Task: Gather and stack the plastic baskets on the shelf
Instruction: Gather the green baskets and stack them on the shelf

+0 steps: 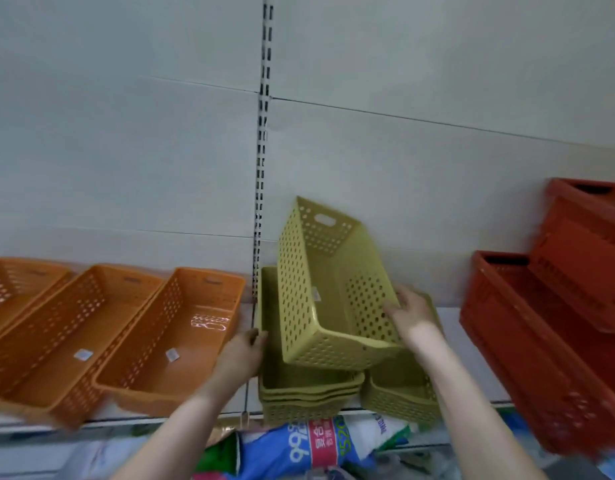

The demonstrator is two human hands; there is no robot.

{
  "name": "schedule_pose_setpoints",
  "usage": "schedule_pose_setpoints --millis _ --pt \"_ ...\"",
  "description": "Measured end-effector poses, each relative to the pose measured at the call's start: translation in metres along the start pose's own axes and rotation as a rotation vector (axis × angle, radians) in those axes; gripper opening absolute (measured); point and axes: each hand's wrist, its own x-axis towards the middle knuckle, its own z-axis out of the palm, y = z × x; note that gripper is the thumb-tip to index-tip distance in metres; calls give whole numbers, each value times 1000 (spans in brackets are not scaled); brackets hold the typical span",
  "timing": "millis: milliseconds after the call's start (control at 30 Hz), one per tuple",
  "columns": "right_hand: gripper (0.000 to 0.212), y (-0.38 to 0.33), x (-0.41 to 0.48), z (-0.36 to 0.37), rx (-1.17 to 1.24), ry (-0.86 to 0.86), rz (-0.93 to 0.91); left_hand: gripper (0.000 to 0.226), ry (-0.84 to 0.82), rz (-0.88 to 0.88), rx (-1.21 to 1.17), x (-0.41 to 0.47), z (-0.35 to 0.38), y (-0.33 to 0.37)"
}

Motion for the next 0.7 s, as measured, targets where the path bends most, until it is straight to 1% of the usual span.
schedule_pose_setpoints --millis 33,67,100,133,167,200,267,300,333,367,400,433,467,500,533,600,633,700 --pt "32 2 0 7 -89 -12 -24 27 -34 -23 -121 -8 -5 4" --pt "35 2 -3 16 -177 -38 -40 32 -64 -32 -239 -14 -9 5" --pt "36 3 -7 24 -249 -76 -48 45 -100 -32 -341 -20 -14 6" --pt "34 6 -9 35 -315 -114 -66 59 -138 -17 -420 -27 -18 6" --pt "33 10 -12 49 -375 -139 -99 67 -171 1 -465 -32 -22 6" --pt "34 13 -13 61 -436 -154 -120 68 -198 25 -491 -36 -23 10" --pt "37 20 -11 75 -532 -176 -132 57 -225 40 -473 -37 -21 18" --pt "34 25 -7 72 -488 -193 -119 50 -219 41 -432 -36 -17 21" --pt "34 31 -2 65 -421 -174 -98 40 -204 51 -385 -35 -14 23" --pt "38 38 4 53 -383 -85 -82 32 -190 67 -350 -32 -11 21" --pt "42 50 12 39 -395 50 -62 31 -176 91 -329 -29 -8 19" --pt "44 64 19 23 -458 188 -25 33 -169 109 -320 -25 -6 15" --pt "46 78 23 9 -519 270 39 35 -163 122 -312 -23 -4 13" --pt "49 93 23 -3 -555 285 145 36 -155 122 -303 -21 -3 10" --pt "53 108 22 -9 -561 253 262 38 -151 118 -297 -21 -3 10" --pt "53 137 18 -10 -507 122 446 41 -138 106 -281 -17 0 8" --pt "48 149 15 -10 -484 82 488 44 -135 99 -274 -17 0 7" --pt "33 157 11 -15 -478 100 457 47 -120 95 -257 -16 2 5"
